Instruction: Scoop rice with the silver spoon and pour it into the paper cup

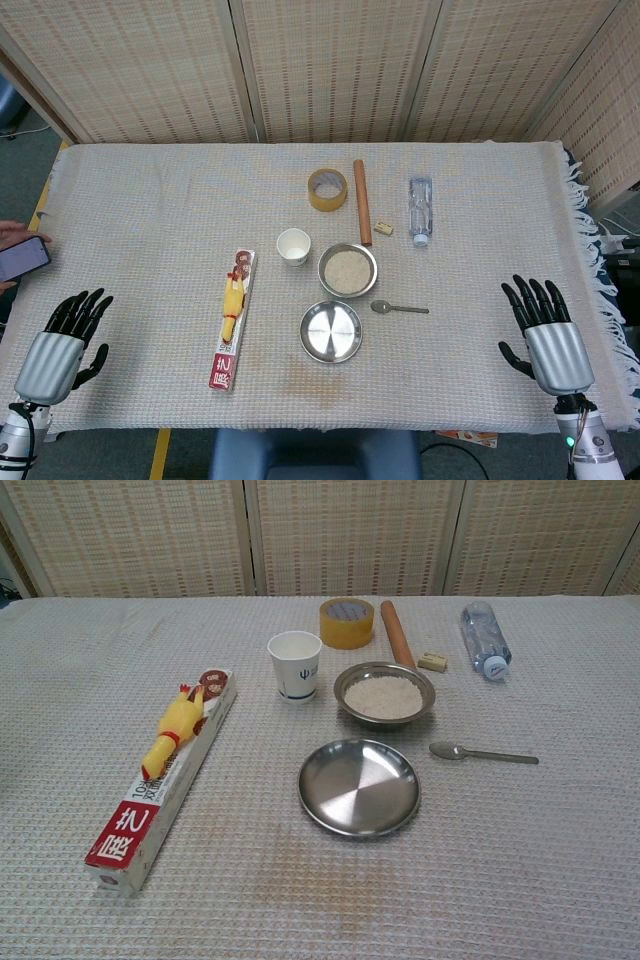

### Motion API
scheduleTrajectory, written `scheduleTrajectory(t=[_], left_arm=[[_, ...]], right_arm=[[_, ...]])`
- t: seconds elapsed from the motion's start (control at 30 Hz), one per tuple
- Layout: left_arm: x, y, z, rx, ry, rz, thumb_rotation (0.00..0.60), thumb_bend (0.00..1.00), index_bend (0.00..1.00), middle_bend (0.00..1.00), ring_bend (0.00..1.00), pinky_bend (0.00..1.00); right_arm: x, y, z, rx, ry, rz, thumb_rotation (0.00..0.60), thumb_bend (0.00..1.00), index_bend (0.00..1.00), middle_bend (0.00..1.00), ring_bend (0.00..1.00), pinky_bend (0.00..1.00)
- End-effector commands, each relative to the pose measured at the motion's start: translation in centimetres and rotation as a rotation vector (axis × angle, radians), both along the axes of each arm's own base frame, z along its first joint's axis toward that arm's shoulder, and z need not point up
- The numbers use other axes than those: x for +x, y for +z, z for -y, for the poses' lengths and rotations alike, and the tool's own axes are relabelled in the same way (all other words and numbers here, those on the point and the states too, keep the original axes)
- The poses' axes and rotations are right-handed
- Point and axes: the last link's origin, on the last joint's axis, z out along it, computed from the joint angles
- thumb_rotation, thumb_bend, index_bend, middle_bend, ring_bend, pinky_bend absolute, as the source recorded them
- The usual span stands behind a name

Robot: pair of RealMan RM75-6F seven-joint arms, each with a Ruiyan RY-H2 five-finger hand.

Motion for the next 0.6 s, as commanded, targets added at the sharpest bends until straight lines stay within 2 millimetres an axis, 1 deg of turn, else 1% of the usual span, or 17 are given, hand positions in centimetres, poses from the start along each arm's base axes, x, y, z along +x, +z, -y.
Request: scheduleTrajectory(t=[0.03,0.1,0.2,0.33,0.43,0.5,0.6], left_arm=[[0.0,0.0,0.0,0.000,0.002,-0.001,0.600,0.47,0.00,0.00,0.00,0.10],[0.1,-0.1,0.0,-0.006,0.001,0.000,0.600,0.47,0.00,0.00,0.00,0.10],[0.1,-0.2,0.1,-0.019,0.003,0.001,0.600,0.47,0.00,0.00,0.00,0.10],[0.2,-0.6,0.1,-0.055,0.008,-0.003,0.600,0.47,0.00,0.00,0.00,0.11],[0.4,-0.5,0.1,-0.066,0.011,0.007,0.600,0.47,0.00,0.00,0.00,0.11],[0.5,-0.3,0.1,-0.064,0.008,0.016,0.600,0.47,0.00,0.00,0.00,0.11],[0.5,-0.1,0.2,-0.066,0.007,0.024,0.600,0.47,0.00,0.00,0.00,0.11]], right_arm=[[-0.1,-0.3,0.3,-0.004,-0.006,0.002,0.549,0.17,0.04,0.00,0.00,0.00],[-0.1,-0.6,0.7,-0.008,-0.012,0.021,0.550,0.17,0.06,0.00,0.00,0.00],[0.1,-1.8,1.8,0.029,-0.026,0.070,0.556,0.18,0.14,0.00,0.00,0.00],[1.2,-3.7,5.0,0.103,-0.033,0.061,0.586,0.19,0.21,0.00,0.00,0.00],[2.2,-5.1,7.2,0.143,-0.037,0.066,0.587,0.22,0.28,0.00,0.00,0.00],[3.1,-6.6,8.7,0.193,-0.053,0.102,0.587,0.23,0.33,0.00,0.00,0.00],[3.9,-8.0,9.8,0.232,-0.069,0.122,0.590,0.26,0.39,0.00,0.00,0.00]])
